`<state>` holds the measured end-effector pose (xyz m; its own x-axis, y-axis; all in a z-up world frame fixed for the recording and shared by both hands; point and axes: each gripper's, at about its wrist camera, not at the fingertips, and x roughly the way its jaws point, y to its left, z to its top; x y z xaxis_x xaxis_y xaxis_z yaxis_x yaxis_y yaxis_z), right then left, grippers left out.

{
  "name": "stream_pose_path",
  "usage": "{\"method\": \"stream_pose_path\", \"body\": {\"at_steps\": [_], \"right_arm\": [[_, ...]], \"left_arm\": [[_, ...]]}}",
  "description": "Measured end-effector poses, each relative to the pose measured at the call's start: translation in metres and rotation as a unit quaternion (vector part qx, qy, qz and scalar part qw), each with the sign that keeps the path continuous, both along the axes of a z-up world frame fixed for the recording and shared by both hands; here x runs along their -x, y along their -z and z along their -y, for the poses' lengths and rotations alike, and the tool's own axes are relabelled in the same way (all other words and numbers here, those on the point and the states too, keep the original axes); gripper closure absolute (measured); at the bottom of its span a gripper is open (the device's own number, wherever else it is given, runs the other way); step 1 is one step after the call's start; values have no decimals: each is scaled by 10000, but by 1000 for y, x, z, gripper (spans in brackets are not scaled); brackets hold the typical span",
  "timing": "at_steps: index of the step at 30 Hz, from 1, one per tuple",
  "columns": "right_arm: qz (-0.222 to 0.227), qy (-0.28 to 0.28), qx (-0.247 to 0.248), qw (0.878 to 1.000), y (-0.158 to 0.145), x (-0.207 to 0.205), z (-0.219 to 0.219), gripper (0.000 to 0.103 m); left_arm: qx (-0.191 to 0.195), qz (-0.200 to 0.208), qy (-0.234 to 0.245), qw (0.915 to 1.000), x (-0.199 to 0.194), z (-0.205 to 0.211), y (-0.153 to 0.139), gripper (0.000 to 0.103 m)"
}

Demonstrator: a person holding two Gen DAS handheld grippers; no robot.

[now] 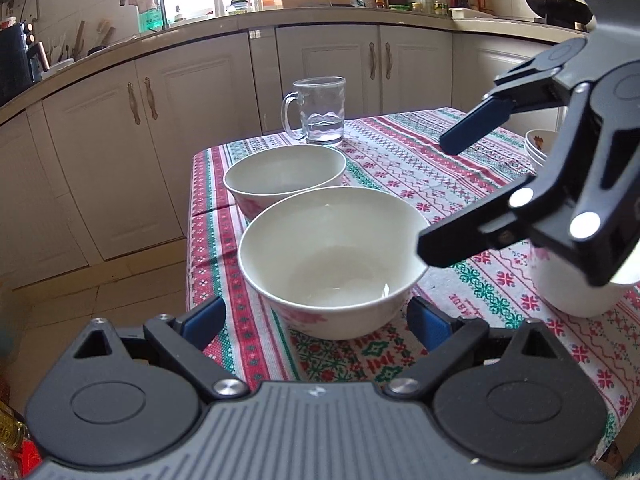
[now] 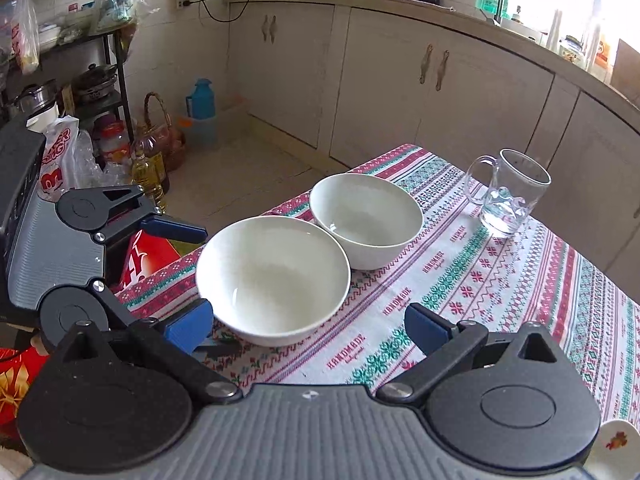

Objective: Organize plates and bowls
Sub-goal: 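Move the right gripper to the next white bowl and close on its rim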

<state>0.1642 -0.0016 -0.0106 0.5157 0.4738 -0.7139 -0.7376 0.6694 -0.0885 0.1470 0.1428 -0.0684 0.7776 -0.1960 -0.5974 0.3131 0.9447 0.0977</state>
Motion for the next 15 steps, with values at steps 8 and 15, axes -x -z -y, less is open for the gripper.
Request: {"method": "stream_pose_path", "body": {"at_steps": [8,15], "right_arm": [[-275,-33,-8,9996,14,-25,-19,1],[-466,12,90,9989,24,-38,-26,12]], "left_arm": [[21,-16,180,9998,-7,2,3,7],[3,49,329,9994,-9,4,2,8]]}}
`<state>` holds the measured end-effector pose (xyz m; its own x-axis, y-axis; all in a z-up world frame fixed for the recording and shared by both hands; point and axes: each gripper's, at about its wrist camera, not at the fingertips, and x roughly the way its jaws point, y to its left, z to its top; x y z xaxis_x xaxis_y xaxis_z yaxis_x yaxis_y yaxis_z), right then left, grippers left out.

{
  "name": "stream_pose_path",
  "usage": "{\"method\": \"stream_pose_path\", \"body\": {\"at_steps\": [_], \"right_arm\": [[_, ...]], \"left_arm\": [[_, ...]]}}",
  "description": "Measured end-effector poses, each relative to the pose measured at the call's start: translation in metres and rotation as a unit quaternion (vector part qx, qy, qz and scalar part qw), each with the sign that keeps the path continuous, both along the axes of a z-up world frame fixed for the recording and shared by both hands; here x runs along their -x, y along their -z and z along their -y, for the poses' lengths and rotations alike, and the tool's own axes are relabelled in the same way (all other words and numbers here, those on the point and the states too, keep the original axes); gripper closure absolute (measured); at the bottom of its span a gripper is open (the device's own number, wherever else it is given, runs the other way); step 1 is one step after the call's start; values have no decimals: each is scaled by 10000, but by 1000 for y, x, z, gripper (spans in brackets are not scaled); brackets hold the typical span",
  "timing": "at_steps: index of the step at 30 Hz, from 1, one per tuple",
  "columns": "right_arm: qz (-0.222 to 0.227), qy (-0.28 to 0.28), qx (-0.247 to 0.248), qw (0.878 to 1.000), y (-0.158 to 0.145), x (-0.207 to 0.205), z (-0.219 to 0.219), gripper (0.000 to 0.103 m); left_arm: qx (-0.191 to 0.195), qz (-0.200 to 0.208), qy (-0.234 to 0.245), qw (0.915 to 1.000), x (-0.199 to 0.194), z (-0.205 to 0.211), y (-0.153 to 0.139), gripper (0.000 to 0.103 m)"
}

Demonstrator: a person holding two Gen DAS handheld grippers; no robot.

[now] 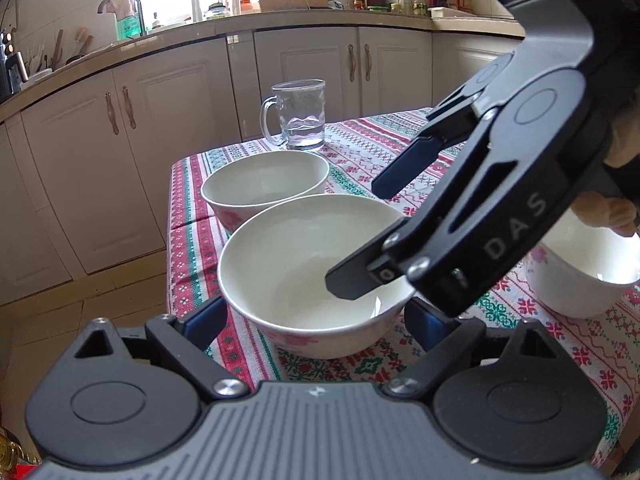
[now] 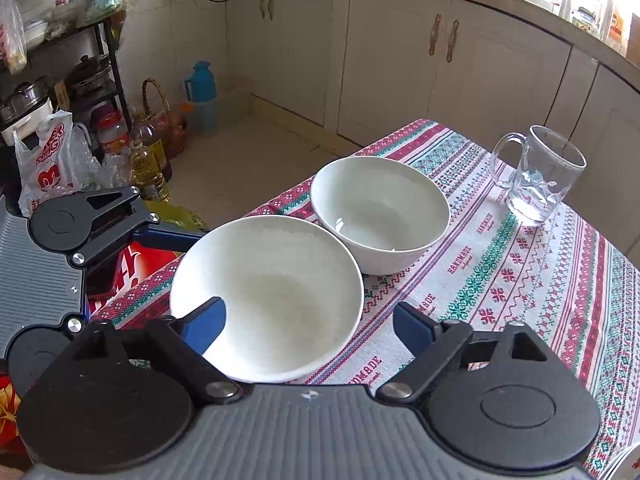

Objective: Organize plates and bowls
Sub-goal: 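Move the right gripper to the next white bowl and close on its rim, then lift the white bowl with the right gripper and carry it over the first bowl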

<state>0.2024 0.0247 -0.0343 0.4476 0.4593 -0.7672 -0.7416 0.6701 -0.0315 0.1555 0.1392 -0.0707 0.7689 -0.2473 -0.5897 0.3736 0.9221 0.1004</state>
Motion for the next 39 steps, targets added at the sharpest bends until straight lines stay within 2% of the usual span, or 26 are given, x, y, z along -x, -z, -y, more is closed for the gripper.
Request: {"method": "stream_pose_path", "body": {"at_steps": [9,26,39], "right_arm": [[-197,-50,-26,9998,5,-7,-3,30],[-168,-146,-62,9997,1,-1,-2,30],[-124,-198,-200,9995,-24,21,20,30]], "left_arm": [[32,18,64,10000,0,0,0,11],[-52,3,75,10000,3,4,-8,12],[-137,86,198,9997,26,23,-31,12]]}}
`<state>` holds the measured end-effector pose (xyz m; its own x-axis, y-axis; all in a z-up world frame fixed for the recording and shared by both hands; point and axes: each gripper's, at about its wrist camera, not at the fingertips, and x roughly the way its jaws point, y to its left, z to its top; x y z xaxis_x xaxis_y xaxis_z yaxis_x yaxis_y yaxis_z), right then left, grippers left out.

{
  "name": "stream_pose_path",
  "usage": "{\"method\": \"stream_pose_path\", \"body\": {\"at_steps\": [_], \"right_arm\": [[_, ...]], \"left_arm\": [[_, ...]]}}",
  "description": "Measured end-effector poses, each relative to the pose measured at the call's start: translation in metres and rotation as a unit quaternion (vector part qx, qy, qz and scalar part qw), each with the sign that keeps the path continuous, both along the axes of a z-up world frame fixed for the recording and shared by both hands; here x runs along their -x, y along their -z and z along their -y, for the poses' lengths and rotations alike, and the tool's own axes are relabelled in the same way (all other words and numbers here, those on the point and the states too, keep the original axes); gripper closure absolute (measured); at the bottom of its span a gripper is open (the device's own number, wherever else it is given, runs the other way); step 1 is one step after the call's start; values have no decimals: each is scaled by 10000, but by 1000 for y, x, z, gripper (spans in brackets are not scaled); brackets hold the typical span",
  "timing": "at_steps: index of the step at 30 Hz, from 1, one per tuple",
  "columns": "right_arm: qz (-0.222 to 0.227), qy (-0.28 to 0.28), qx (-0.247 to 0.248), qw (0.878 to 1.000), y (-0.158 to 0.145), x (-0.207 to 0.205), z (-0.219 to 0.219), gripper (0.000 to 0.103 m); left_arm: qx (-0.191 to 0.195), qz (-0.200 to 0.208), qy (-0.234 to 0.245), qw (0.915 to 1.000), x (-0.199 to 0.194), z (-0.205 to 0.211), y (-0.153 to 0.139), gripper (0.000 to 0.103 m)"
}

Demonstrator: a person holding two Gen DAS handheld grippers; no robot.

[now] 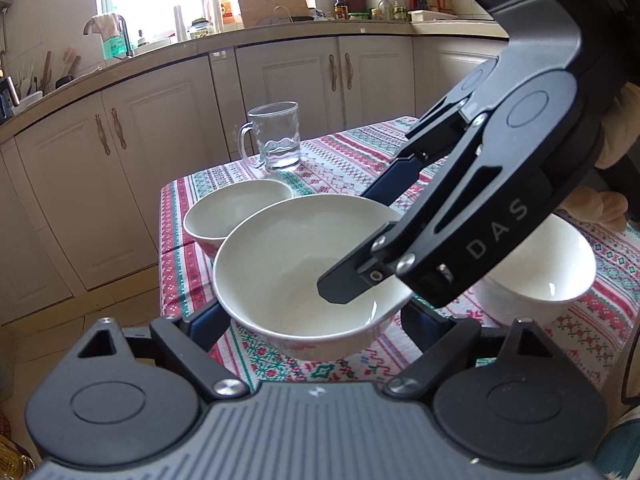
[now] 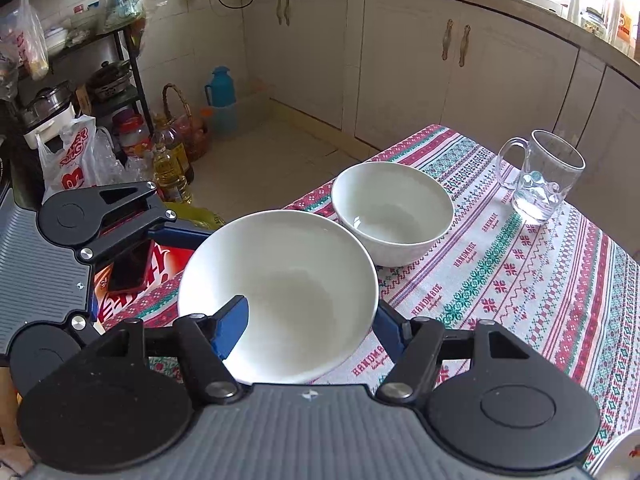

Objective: Organize plates and bowls
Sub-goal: 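Lift the white bowl with the right gripper and carry it over the first bowl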

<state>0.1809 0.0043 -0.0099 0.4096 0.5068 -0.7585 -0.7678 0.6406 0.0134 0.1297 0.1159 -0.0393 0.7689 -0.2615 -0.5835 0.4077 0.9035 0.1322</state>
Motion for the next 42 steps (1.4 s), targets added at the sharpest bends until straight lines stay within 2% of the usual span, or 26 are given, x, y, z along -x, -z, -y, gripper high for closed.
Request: {"method": "stream_pose_path", "body": {"at_steps": [10,21,31,42], "right_arm": [[45,73,-113,9999,-24,25,32,30],[241,384,-57,9990,-39,54,72,30],[247,792,28,9965,-36,69,108,29],[89,928,17,9956,-23,69,128,29]], "left_arm": [[-1,29,269,9996,22,22,-23,12],[114,179,724,9972,36,55,-31,12],[139,125,1124,9935,39,86,-27,12],[57,-75,1195,9928,36,105,-14,12]]}}
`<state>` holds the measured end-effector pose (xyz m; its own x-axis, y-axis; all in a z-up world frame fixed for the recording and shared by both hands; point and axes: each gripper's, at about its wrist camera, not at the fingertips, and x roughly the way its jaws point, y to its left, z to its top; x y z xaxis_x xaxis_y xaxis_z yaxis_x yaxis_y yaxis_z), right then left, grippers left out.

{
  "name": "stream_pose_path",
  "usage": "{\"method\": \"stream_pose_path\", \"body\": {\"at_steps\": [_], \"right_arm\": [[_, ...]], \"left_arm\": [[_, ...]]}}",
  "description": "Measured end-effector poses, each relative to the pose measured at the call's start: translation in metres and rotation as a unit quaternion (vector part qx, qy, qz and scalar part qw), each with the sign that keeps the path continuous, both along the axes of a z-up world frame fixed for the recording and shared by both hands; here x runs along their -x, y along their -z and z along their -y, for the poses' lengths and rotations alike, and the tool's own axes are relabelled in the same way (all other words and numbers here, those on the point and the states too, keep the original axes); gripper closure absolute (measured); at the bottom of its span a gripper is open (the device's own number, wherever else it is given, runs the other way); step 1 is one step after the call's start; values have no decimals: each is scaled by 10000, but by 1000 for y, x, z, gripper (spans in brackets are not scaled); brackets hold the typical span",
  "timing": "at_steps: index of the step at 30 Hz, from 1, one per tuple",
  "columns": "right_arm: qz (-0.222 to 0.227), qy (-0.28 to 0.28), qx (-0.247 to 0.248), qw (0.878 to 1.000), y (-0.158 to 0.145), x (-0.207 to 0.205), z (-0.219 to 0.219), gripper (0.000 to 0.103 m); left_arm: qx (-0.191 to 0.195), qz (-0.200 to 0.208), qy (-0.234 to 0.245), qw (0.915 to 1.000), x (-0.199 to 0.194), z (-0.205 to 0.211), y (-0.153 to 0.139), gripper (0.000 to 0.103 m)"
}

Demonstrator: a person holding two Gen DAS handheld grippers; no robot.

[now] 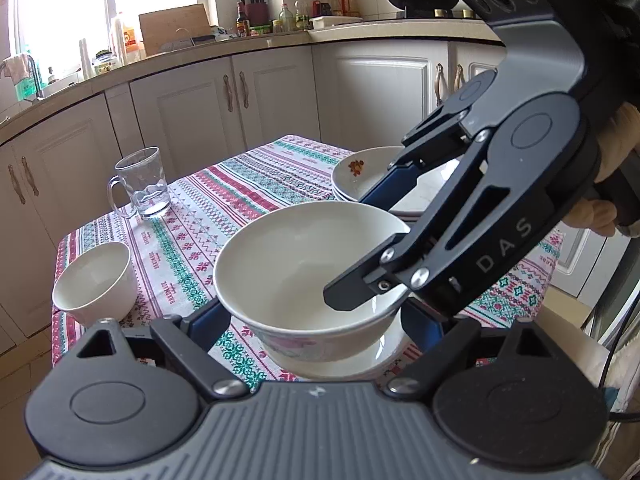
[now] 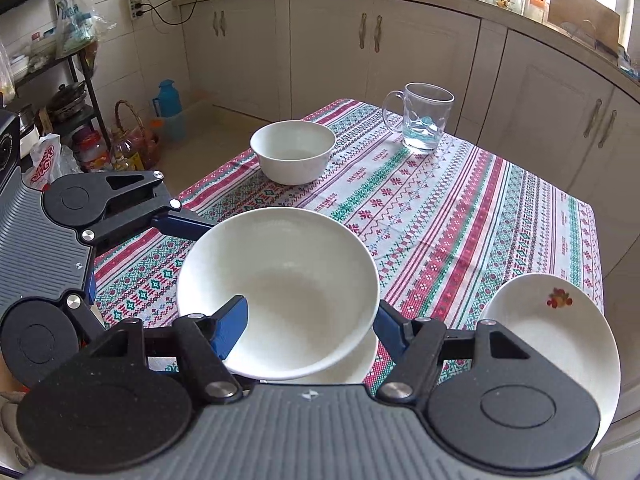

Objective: Organize plates and bowls
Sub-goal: 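Lift the white bowl with the right gripper and carry it over the first bowl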

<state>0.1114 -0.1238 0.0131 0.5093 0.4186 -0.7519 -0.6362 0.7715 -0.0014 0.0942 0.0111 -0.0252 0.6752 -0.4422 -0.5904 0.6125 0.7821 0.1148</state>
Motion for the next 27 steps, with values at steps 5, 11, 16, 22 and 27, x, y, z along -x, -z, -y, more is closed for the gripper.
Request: {"method": "stream_pose_path", "body": {"at_steps": [5,11,16,22,27], "right_arm": [[-96,34,-13,9999,7,-2,4,29],[-158,21,-17,9999,11,-3,5,29],[-188,29,0,9998,13,-4,5,29],[-201,42,13,9998,15,-5,7,29],[-215,43,27,9998,17,-5,7,29]], "left_arm": [[-57,-92,33,9999,-2,3,4,12],[-91,-145,26,9999,-3,5,6,12],[-79,-177,49,9998,-6,6,6,12],[-49,-209,83,9997,-8,5,7,12],[-52,-201,89,9997,-9,5,8,10]]}}
